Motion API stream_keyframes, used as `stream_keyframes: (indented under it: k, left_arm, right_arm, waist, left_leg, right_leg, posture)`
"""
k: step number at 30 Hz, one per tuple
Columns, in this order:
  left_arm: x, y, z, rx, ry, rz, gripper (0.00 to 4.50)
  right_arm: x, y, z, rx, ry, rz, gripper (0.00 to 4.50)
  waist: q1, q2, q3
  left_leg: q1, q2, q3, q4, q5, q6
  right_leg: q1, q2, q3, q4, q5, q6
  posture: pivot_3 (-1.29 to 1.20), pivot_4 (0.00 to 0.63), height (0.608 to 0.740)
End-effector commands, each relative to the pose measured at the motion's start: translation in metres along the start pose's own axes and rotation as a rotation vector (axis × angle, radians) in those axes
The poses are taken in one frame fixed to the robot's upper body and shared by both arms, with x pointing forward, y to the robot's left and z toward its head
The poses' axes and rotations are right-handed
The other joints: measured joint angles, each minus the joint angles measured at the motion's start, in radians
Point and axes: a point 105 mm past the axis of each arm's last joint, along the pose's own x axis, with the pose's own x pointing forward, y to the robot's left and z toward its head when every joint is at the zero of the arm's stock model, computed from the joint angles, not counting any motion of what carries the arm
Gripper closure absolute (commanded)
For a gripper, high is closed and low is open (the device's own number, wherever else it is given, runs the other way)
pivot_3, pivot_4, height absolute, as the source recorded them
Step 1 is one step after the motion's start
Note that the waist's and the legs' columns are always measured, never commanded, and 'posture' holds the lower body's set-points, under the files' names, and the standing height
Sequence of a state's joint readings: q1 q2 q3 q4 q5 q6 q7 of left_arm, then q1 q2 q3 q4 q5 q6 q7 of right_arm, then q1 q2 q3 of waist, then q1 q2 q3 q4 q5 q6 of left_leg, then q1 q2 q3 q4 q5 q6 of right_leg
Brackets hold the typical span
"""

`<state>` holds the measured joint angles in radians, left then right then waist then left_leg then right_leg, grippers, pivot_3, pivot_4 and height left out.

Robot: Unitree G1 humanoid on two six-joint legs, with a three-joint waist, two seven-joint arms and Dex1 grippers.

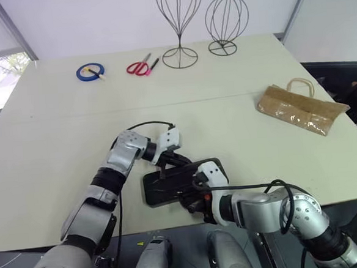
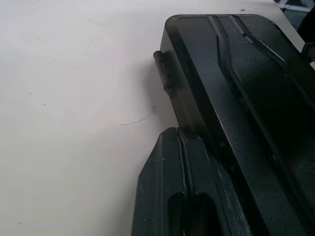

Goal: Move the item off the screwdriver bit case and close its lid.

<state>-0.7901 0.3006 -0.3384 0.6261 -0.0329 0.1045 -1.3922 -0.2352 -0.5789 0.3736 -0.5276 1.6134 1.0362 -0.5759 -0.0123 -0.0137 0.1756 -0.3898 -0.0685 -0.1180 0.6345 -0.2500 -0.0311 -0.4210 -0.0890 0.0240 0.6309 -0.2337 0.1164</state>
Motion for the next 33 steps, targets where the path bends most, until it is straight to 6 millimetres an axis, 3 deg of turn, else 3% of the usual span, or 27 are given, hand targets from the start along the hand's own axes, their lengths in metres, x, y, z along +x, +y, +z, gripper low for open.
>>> stream_keyframes:
  k: [1, 10, 17, 22, 33]
  left_arm:
    - [-0.002, -0.001, -0.005, -0.011, -0.007, 0.011, 4.5]
    - [-0.051, 0.026, 0.015, -0.012, -0.102, 0.262, 4.5]
    - [-0.095, 0.031, 0.04, -0.036, -0.229, 0.469, 4.5]
    - [-0.115, 0.0, 0.043, -0.14, -0.301, 0.536, 4.5]
    - [-0.13, -0.081, 0.037, -0.289, -0.282, 0.566, 4.5]
  right_arm:
    - [-0.021, -0.002, 0.026, -0.043, -0.095, 0.009, 4.48]
    - [-0.065, 0.014, 0.032, -0.28, -0.059, 0.152, 4.48]
    - [-0.097, 0.001, 0.07, -0.473, -0.136, 0.111, 4.48]
    - [-0.12, -0.016, 0.089, -0.58, -0.159, 0.063, 4.48]
    - [-0.136, -0.039, 0.108, -0.694, -0.209, 0.003, 4.48]
  waist:
    - [0.0, 0.0, 0.0]
    - [-0.002, -0.001, 0.001]
    - [0.001, -0.002, 0.002]
    - [-0.005, -0.002, 0.003]
    - [0.002, -0.002, 0.004]
  left_leg:
    - [0.0, 0.0, 0.0, 0.0, 0.0, 0.0]
    - [-0.002, 0.003, 0.0, -0.001, 0.0, 0.0]
    - [-0.002, 0.002, 0.0, 0.0, 0.0, 0.0]
    - [-0.002, 0.003, 0.0, -0.002, -0.001, 0.001]
    - [-0.002, 0.004, 0.002, -0.002, -0.001, 0.001]
  right_leg:
    - [0.0, 0.0, 0.0, 0.0, 0.0, 0.0]
    - [-0.002, 0.001, 0.0, 0.0, 0.0, 0.0]
    - [-0.002, 0.0, 0.0, -0.002, 0.0, 0.0]
    - [-0.003, 0.0, 0.0, -0.002, 0.0, 0.0]
    - [-0.003, 0.0, 0.0, -0.003, 0.0, 0.0]
  posture:
    - [0.0, 0.15, 0.74]
    - [0.0, 0.15, 0.74]
    - [0.0, 0.15, 0.74]
    - [0.0, 0.15, 0.74]
    - [0.0, 0.15, 0.74]
